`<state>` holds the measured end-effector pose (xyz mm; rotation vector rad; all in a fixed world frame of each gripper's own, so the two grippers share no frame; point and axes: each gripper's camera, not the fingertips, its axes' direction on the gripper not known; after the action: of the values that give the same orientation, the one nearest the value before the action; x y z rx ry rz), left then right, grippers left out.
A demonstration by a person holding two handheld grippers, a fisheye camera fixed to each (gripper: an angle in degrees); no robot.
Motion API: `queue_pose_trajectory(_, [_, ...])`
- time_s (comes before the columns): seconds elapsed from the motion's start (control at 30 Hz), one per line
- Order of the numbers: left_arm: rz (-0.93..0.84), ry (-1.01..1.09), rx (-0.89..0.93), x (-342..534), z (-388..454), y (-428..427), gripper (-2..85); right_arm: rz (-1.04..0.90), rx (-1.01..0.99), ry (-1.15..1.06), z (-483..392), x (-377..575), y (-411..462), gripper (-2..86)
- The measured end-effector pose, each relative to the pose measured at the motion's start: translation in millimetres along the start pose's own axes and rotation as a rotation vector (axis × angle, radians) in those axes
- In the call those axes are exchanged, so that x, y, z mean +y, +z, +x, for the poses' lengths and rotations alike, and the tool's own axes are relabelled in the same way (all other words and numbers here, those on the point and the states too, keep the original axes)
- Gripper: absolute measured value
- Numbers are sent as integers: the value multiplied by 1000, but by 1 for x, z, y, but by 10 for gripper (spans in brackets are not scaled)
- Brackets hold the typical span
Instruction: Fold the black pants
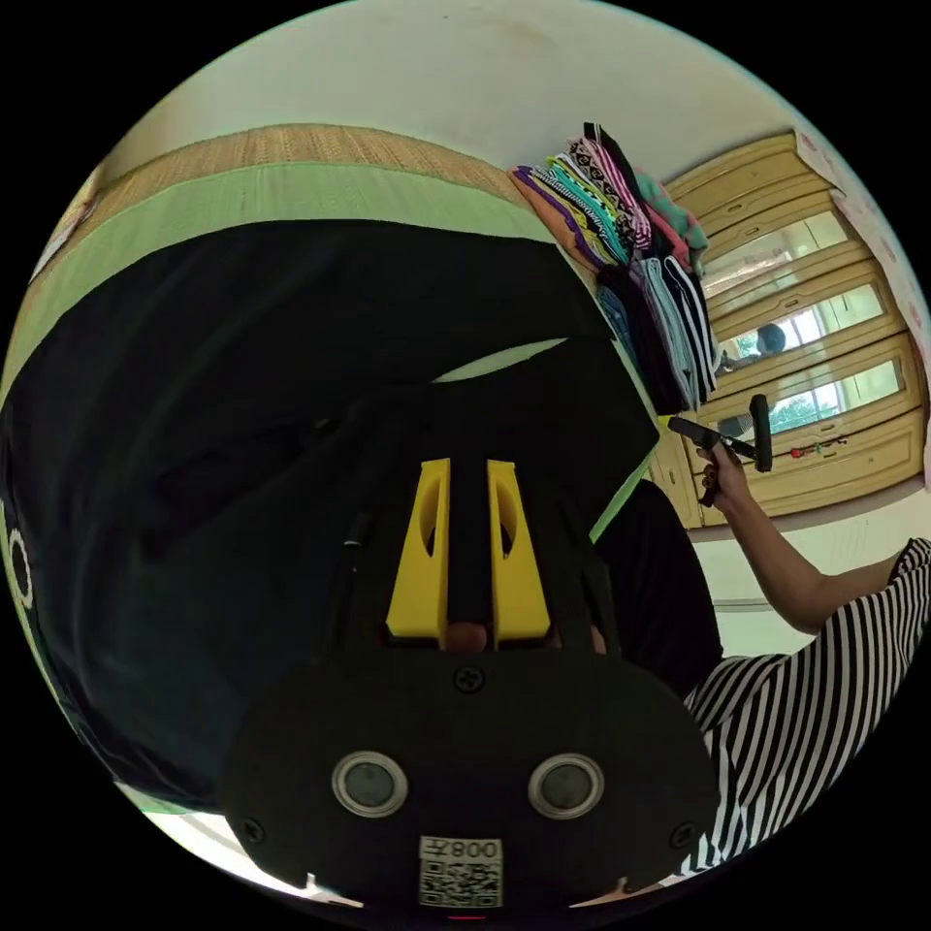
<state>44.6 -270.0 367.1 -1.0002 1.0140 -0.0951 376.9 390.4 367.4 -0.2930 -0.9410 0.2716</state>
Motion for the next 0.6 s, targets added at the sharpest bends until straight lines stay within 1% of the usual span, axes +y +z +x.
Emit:
queue_pose_trajectory(0.1, [-52, 85, 38, -60, 37, 28, 71, -53, 30, -12, 12, 3, 5, 72])
queue_pose_trajectory(0.17, [-76, 142, 21, -93, 61, 42, 72, -43, 25, -18, 17, 7, 0, 71])
queue_pose_trajectory(0.3, [-111, 250, -63, -166, 109, 71, 74, 71, -53, -16, 30, 8, -32, 63])
queue_pose_trajectory(0.43, [-133, 246, -149, -231, 131, 95, 75, 152, -84, -96, 29, -27, -50, 62])
queue_pose_trajectory(0.6, [-128, 188, -215, -297, 142, 110, 76, 146, -44, -140, 28, -82, -43, 67])
